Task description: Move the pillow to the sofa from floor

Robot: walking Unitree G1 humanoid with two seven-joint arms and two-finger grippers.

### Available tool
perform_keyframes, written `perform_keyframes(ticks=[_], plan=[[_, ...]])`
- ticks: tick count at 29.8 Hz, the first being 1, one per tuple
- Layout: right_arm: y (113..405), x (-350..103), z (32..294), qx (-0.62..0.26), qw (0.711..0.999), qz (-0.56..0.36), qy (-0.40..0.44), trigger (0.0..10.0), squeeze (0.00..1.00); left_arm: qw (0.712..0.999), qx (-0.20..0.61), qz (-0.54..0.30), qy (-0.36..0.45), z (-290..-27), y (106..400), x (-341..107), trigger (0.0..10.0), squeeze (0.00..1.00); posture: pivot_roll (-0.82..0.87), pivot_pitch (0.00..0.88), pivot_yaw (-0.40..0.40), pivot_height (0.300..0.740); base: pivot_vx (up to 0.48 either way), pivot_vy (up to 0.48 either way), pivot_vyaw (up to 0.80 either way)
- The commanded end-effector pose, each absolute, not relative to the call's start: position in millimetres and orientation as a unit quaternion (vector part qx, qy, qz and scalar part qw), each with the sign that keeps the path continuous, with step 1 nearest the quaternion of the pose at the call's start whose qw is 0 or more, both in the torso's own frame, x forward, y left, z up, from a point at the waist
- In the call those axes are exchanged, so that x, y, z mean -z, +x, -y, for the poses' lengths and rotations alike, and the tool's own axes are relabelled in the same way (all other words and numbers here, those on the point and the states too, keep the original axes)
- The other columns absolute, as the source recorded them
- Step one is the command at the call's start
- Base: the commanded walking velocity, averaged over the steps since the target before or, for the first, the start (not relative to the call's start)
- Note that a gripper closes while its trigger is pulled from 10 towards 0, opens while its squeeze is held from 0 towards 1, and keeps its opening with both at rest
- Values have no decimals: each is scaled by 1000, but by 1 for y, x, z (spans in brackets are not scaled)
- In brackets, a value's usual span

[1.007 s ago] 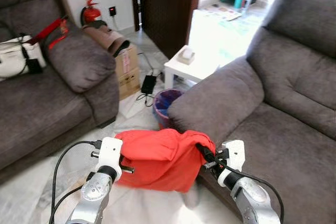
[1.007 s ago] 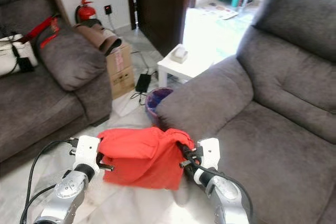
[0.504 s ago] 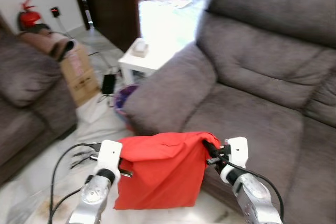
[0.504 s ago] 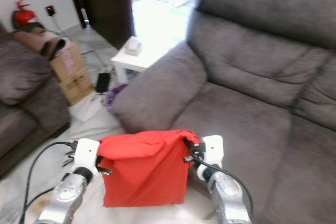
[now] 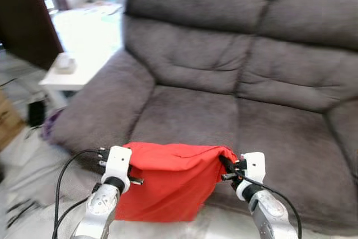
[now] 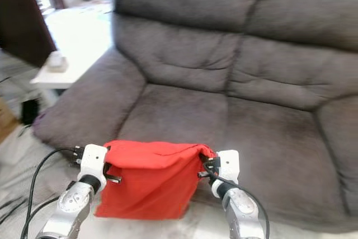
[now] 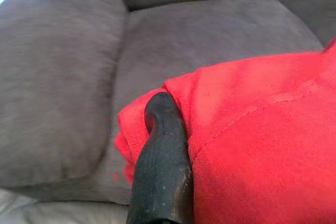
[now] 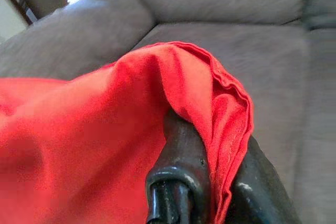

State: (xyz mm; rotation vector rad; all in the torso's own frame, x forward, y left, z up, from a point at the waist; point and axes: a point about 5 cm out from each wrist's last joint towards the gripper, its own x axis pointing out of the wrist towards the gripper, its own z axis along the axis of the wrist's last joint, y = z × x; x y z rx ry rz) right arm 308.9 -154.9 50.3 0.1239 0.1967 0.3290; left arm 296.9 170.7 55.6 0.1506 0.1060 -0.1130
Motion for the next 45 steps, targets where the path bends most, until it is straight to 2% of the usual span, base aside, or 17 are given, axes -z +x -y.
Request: perform_keyframes(ticks=[1,13,24,45], plan=[[313,-60,159,-152,984,-70,60,10000,0,996,55,-16,72,-170,303,-70,10000,0,122,117,-11,740,0,0,-800],[319,-64,160,-141,987,-59,44,10000,0,995,55,-19,80,-170,302,-69,10000,0,127,111,-15,740,0,-265,0],[320,-64,161,-131,989,-54,49,10000,0,995,53,-18,82,-172,300,-69,10000,0,129,112,-16,740,0,-374,-689],[325,-73,160,-139,989,-26,51,10000,0,995,44,-4,86,-175,303,-78,10000,0,134,112,-11,740,0,-372,0]])
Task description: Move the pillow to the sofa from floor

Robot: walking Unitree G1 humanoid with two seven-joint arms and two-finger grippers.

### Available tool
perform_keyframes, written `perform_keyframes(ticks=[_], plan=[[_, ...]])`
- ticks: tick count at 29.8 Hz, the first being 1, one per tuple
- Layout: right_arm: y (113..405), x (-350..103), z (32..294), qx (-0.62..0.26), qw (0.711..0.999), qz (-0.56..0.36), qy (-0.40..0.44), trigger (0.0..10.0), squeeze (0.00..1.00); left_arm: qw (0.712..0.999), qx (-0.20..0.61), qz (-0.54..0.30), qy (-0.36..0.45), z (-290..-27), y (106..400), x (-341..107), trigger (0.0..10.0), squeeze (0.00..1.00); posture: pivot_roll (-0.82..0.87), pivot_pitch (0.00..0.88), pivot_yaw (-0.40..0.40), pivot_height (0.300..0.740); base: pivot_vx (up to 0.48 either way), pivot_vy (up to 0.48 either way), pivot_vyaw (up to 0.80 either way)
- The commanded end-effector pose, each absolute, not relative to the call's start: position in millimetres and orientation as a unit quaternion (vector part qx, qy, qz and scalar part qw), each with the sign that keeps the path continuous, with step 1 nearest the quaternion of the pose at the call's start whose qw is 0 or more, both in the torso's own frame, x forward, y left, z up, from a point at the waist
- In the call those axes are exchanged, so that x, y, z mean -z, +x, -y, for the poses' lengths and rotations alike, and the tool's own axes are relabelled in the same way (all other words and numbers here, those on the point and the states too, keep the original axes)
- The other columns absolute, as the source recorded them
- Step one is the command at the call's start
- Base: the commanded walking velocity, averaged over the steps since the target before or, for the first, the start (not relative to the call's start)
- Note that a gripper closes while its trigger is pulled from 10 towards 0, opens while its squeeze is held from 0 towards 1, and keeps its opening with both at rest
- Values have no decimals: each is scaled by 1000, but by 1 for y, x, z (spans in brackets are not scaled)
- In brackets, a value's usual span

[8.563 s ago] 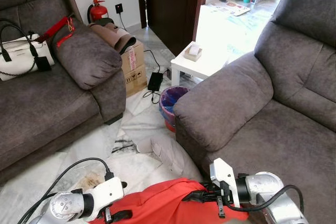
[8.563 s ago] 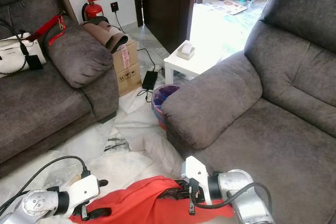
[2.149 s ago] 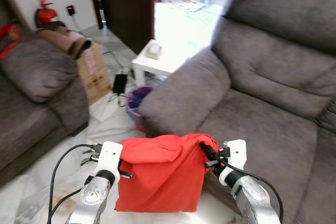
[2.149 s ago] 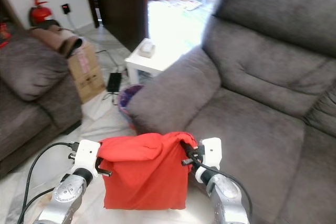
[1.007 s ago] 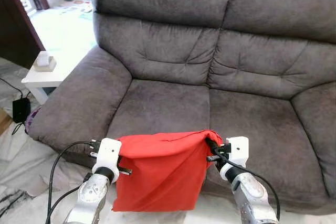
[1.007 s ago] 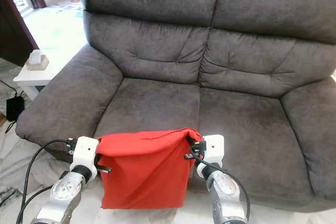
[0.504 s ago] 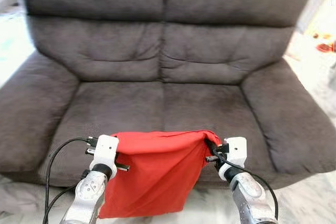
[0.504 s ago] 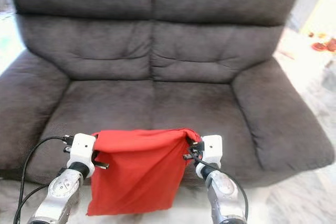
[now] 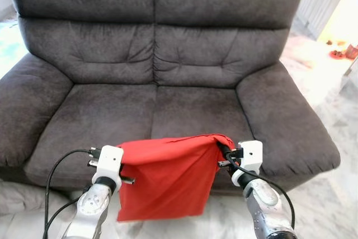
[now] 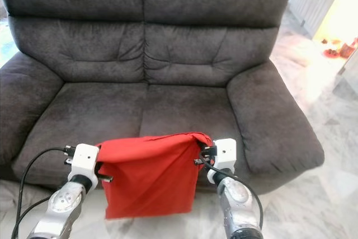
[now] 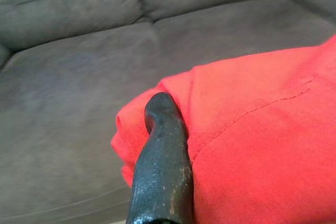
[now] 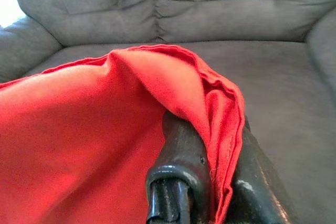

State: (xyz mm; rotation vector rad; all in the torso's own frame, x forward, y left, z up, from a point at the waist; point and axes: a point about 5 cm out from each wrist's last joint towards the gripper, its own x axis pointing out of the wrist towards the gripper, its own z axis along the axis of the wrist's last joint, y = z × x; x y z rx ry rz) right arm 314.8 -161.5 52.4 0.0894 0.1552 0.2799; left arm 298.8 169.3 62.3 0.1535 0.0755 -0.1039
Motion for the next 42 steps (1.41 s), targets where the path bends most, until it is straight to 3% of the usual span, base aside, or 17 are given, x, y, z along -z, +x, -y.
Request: perform_keyframes(ticks=[1,14,21,29,42], plan=[[325,-73,159,-140,988,-25,52,10000,0,995,44,-3,86,-176,304,-78,10000,0,134,112,-11,740,0,-270,0],[327,-75,158,-144,988,-22,43,10000,0,997,42,13,64,-173,303,-86,10000,0,129,112,-6,740,0,-59,0],[330,-82,155,-144,988,-4,47,10000,0,993,42,42,103,-175,300,-98,10000,0,131,119,-4,740,0,0,0],[335,-93,153,-134,989,20,54,10000,0,990,40,64,121,-178,303,-113,10000,0,129,129,0,740,274,0,0],[366,-147,174,-67,992,101,28,10000,0,981,38,111,152,-187,323,-153,10000,0,123,132,13,740,361,0,0]])
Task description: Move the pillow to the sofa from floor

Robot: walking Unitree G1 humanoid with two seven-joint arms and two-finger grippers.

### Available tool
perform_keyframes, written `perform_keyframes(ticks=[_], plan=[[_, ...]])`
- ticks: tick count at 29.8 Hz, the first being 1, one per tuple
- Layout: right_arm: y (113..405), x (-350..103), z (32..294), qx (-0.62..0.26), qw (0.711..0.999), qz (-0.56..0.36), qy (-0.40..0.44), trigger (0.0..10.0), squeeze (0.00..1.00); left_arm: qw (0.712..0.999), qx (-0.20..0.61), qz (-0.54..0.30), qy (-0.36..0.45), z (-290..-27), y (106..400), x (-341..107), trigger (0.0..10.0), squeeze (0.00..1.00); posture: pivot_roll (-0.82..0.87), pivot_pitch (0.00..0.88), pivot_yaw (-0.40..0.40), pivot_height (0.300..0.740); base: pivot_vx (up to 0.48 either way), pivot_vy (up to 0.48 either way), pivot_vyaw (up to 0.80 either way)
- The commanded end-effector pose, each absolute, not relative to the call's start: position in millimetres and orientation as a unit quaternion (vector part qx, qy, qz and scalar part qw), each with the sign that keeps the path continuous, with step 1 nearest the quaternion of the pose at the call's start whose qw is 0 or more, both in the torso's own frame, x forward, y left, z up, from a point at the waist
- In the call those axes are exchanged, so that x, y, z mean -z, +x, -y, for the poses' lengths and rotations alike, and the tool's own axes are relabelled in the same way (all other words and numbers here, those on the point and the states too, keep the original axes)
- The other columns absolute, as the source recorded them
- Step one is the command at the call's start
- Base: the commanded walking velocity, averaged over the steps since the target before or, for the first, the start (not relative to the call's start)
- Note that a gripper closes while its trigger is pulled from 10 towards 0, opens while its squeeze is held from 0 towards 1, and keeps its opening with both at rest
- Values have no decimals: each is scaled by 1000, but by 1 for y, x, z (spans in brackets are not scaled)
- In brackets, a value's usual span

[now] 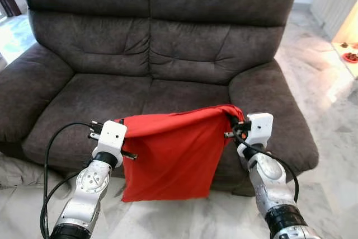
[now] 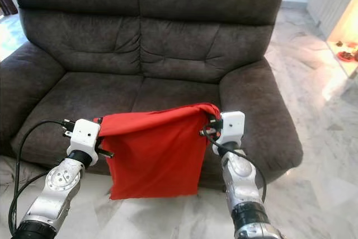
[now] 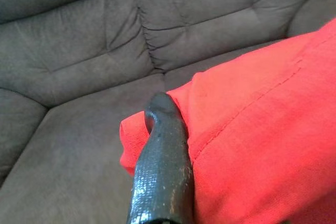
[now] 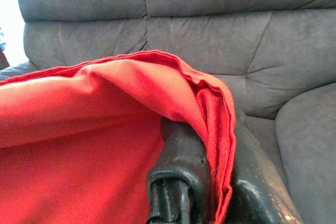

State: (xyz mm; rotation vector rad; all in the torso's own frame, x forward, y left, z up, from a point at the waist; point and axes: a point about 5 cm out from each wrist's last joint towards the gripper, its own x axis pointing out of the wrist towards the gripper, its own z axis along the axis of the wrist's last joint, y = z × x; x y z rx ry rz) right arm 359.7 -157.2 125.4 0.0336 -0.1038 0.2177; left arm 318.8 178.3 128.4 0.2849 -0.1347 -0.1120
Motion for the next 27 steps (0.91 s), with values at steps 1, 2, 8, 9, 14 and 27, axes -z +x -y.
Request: perform_keyframes(ticks=[1,2,8,9,14,27], plan=[[367,-151,174,-66,992,106,31,10000,0,981,37,114,151,-188,324,-156,10000,0,127,127,13,740,398,0,0],[370,-157,173,-63,990,114,43,10000,0,981,37,120,150,-189,325,-162,10000,0,131,124,14,740,401,0,0],[371,-167,164,-81,987,137,38,10000,0,979,32,136,151,-192,326,-173,10000,0,133,119,16,740,432,0,-667],[371,-168,163,-80,986,140,43,10000,0,978,31,137,151,-193,326,-174,10000,0,133,119,16,740,480,0,0],[372,-175,157,-93,983,158,35,10000,0,976,20,149,158,-200,326,-185,10000,0,138,111,16,740,480,0,0],[372,-240,128,-182,942,283,7,10000,0,958,-21,223,178,-224,327,-248,10000,0,136,89,16,740,480,0,370]])
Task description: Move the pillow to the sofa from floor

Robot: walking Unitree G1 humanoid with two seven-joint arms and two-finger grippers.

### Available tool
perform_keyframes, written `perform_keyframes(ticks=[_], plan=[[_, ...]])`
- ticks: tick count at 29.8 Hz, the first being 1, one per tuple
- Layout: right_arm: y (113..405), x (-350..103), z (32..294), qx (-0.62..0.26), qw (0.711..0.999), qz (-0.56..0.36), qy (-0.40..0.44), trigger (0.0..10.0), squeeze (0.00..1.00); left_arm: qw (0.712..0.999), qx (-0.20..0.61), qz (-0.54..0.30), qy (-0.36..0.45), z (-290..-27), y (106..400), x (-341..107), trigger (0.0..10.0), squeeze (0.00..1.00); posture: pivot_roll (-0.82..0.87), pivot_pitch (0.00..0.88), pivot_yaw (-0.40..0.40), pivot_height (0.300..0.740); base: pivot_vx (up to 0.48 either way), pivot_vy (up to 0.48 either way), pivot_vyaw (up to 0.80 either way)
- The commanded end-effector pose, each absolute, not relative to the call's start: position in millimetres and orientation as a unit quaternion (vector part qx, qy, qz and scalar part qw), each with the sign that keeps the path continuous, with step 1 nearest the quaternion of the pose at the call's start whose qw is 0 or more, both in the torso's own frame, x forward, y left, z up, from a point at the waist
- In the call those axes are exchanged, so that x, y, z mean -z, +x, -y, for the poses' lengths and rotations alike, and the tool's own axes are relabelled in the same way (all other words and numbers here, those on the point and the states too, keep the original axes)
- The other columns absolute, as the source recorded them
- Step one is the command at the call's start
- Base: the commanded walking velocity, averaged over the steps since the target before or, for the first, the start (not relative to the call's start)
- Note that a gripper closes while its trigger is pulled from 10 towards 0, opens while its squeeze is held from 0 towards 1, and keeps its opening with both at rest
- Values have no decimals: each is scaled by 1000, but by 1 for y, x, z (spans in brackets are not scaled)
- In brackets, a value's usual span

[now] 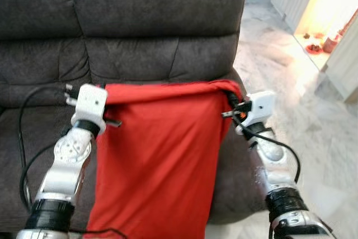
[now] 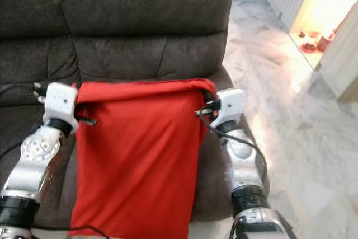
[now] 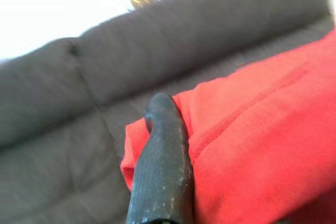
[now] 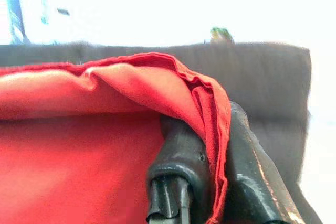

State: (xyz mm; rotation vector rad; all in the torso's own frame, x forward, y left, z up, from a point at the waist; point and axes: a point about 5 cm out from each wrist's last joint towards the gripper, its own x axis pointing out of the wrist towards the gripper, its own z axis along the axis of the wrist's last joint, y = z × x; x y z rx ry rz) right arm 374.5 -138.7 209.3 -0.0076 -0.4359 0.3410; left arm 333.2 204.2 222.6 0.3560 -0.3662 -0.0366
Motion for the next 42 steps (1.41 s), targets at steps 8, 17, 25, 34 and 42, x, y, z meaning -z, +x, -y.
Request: perform_keyframes(ticks=[8,17,25,34,42], plan=[[372,-244,120,-222,934,279,-1,10000,0,956,-24,231,176,-221,323,-254,10000,0,137,103,9,740,480,0,0],[378,-203,134,-181,966,186,-18,10000,0,968,98,109,203,-198,325,-205,10000,0,136,115,10,740,202,0,0],[372,-170,136,-200,972,124,-7,10000,0,955,182,40,231,-182,315,-177,10000,0,139,121,12,740,0,0,0],[369,-152,129,-231,968,89,-29,10000,0,963,148,16,226,-193,318,-165,10000,0,140,125,15,740,0,0,0],[368,-152,127,-242,966,93,-21,10000,0,961,150,17,231,-192,316,-167,10000,314,144,129,13,740,0,0,0]])
